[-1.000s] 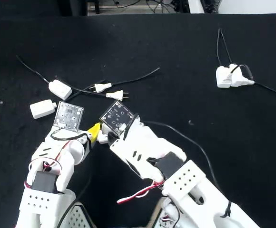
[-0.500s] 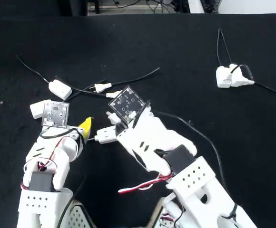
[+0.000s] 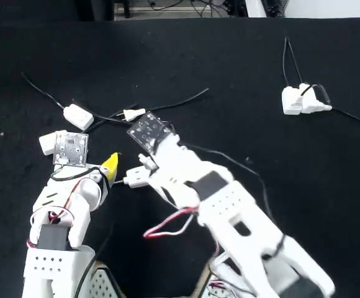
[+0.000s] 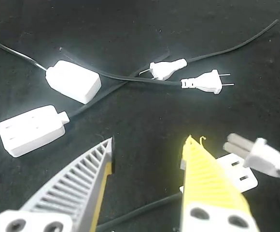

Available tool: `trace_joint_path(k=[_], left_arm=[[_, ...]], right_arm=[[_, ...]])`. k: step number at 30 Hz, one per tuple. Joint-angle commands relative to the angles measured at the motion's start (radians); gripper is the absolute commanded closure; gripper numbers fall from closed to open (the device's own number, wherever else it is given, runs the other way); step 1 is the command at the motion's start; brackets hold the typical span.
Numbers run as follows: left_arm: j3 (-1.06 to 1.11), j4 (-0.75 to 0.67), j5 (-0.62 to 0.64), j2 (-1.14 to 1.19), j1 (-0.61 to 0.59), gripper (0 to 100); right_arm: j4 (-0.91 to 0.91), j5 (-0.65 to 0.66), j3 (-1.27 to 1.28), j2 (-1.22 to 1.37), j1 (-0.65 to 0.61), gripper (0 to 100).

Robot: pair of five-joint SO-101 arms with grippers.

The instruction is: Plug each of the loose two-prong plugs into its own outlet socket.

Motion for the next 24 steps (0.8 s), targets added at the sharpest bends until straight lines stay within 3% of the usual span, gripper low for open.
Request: trace_joint_path(k=[1, 9, 16, 24], left_arm=[[-0.027, -0.009, 0.006, -0.009, -0.012, 77], [-0.027, -0.014, 0.005, -0.011, -0.012, 77], [-0.027, -0.015, 0.005, -0.011, -0.013, 77], [-0.027, -0.015, 0.005, -0.011, -0.013, 77]], right_arm=[[-0.049, 0.012, -0.108, 0.101, 0.054, 98.8], [-0.040, 0.009, -0.211, 0.254, 0.101, 98.8], [0.157, 0.012, -0.329, 0.275, 0.245, 98.8], [0.189, 0.005, -0.429, 0.538, 0.250, 98.8]])
